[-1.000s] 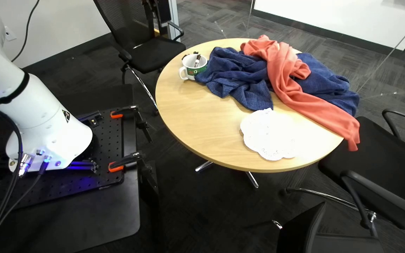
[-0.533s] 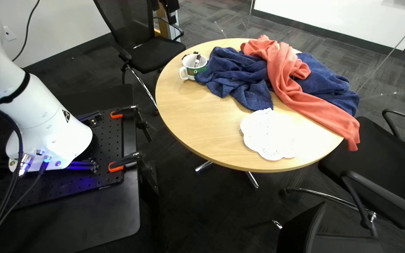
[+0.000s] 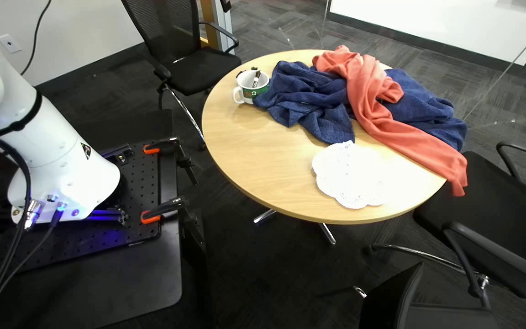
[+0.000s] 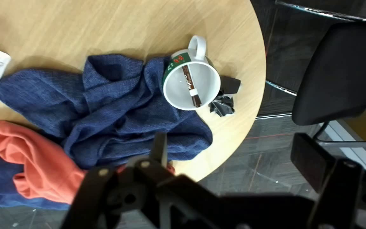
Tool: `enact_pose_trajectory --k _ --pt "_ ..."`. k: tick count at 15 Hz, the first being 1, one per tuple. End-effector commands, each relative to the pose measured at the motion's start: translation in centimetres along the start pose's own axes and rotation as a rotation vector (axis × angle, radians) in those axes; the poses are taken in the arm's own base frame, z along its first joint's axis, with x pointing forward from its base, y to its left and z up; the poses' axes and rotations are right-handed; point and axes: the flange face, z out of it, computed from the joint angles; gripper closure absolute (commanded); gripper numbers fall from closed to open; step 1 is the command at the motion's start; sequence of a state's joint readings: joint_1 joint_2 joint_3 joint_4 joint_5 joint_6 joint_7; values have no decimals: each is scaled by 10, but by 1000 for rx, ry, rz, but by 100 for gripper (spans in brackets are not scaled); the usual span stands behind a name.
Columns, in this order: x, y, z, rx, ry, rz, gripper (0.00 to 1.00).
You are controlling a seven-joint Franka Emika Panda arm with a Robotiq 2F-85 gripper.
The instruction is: Put the marker on the table
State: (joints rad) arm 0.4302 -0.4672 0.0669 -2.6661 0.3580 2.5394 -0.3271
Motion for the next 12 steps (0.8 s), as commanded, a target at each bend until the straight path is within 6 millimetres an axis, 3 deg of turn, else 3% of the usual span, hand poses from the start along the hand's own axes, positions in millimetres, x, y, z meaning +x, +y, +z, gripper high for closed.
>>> enact_pose_trajectory --k 1,6,12 --pt "7 -18 22 43 35 -63 0" --pt "12 -39 50 67 94 -136 0" --pt "18 -48 84 33 164 -208 0"
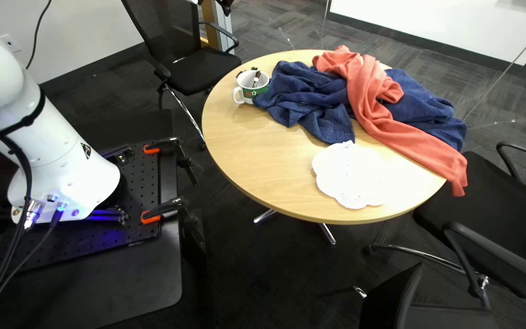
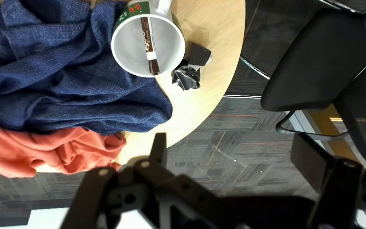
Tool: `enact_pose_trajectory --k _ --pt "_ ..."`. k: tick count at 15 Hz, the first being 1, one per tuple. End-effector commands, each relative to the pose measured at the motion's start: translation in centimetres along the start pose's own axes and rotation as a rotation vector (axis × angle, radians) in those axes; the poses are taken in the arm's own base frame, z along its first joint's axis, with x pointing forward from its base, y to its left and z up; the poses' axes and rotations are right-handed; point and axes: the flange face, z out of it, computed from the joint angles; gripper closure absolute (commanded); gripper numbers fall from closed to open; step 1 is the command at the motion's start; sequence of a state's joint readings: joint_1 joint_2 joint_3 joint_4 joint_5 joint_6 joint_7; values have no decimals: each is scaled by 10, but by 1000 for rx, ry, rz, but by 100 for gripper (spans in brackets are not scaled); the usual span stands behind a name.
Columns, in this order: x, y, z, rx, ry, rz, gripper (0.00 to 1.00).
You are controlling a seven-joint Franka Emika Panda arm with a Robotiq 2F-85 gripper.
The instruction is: Put the marker on the table
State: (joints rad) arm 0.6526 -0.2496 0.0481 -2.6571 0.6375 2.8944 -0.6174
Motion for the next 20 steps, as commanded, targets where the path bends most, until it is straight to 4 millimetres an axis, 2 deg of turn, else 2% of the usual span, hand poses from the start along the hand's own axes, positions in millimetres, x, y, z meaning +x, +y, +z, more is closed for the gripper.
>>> enact_pose_trajectory --k 1,6,12,13,14,20 --pt "5 2 24 -33 27 -52 0" --pt "6 9 58 -88 20 -106 0" --pt "17 22 91 -126 17 -86 0" --pt "18 24 94 -124 12 -82 0" --pt "10 17 88 -107 -7 -87 0" --pt "12 23 97 -128 -2 -86 0"
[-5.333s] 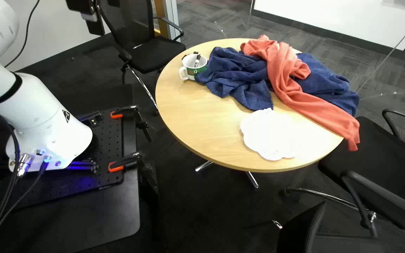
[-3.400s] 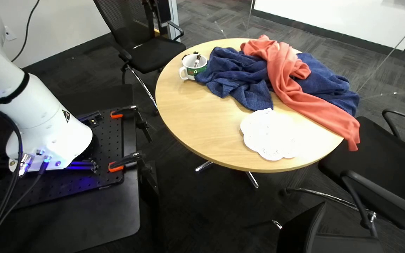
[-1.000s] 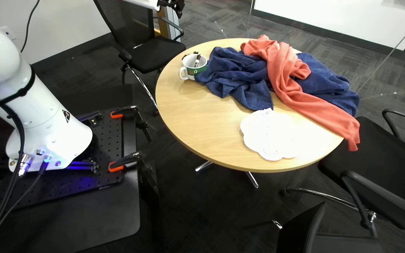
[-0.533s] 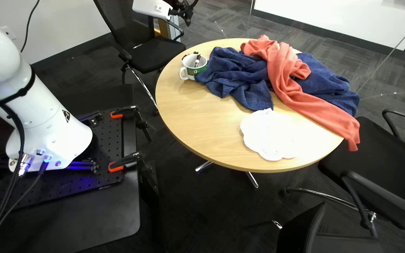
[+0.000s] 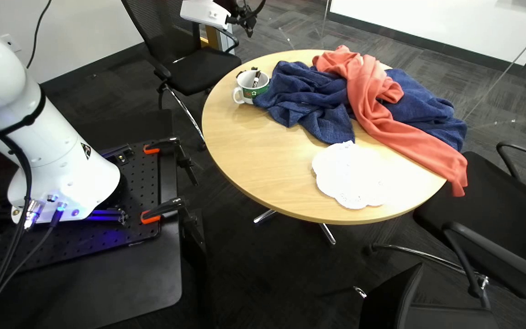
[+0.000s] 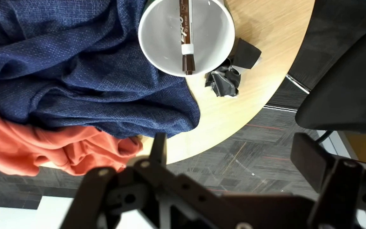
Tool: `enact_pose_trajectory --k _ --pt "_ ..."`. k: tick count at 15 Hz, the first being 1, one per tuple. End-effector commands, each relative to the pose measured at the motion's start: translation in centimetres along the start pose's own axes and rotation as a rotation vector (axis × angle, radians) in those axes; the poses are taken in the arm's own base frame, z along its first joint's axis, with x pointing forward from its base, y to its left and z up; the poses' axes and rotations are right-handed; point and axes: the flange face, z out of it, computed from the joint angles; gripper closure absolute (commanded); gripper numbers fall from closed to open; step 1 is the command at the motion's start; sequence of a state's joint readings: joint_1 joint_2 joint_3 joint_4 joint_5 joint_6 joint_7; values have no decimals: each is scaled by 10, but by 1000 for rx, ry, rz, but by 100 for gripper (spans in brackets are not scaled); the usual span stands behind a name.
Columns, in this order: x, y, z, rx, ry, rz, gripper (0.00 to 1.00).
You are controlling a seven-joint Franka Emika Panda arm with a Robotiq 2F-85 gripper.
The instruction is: Put the marker on the table
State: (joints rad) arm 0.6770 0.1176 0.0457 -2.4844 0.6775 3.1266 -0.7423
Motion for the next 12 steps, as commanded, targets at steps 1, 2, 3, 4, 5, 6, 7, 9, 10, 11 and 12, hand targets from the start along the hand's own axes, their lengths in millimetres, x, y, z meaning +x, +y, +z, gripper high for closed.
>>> enact_pose_trajectory --k 1,2,3,4,5,6,7,9,10,11,12 --pt "-4 2 4 -26 7 -9 0" --pt "-7 2 10 -30 0 -16 0" --pt "-8 1 14 -30 -5 -20 0" --pt "-11 1 21 -34 -16 -30 0" --pt "-14 0 27 -37 -22 -38 0" --pt "-16 0 34 -40 -31 -48 0" --pt "-20 0 41 -48 -38 -60 0" --pt "-23 -1 54 -55 -48 -79 0" --pt "-25 -1 60 -56 -52 -85 0" --pt "-25 -4 66 -48 -52 -88 0" --pt "-25 -4 72 -45 -59 -115 0"
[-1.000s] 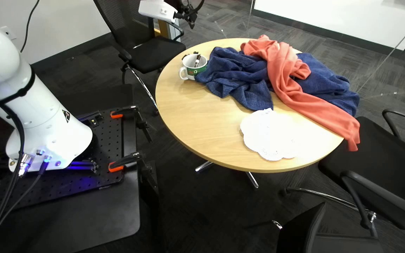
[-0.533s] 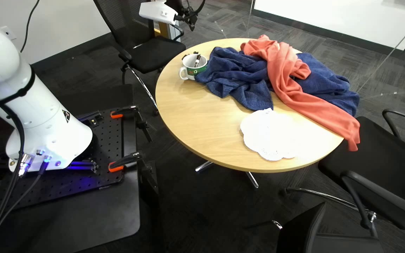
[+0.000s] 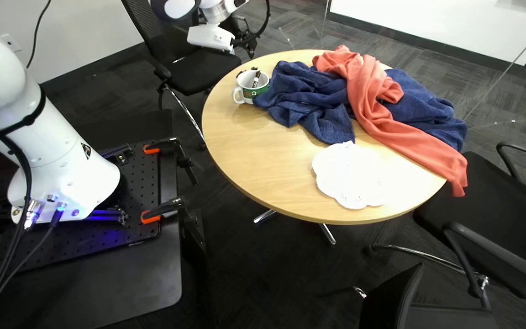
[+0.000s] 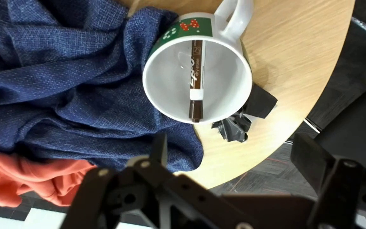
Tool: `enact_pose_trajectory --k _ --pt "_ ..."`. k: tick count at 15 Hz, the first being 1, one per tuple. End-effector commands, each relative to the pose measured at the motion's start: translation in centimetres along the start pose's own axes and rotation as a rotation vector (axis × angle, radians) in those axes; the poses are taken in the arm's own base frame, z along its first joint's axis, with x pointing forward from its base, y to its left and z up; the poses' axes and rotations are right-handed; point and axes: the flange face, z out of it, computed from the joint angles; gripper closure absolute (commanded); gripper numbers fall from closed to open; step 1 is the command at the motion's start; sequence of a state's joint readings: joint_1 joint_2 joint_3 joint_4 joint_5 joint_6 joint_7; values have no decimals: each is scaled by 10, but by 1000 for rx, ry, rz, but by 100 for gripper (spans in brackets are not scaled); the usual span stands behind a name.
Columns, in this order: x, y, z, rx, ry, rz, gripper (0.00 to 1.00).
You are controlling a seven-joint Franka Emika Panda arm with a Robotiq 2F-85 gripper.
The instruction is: Put the marker on the table
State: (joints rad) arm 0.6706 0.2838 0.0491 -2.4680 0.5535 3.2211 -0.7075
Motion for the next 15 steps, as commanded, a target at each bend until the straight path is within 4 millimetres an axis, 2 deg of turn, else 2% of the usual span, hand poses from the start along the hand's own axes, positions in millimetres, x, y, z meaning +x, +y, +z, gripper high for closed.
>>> enact_pose_trajectory --k 1,2,4,6,10,14,15 --pt "6 -3 21 -6 15 -42 0" --pt "7 -3 26 -16 9 -56 0" --pt "7 -1 33 -17 3 -58 16" --pt "8 -2 38 -12 4 -61 38" --pt "13 0 42 -26 1 -92 57" --pt "11 4 48 -26 -13 -94 50" --pt "10 4 50 -26 -20 -96 52"
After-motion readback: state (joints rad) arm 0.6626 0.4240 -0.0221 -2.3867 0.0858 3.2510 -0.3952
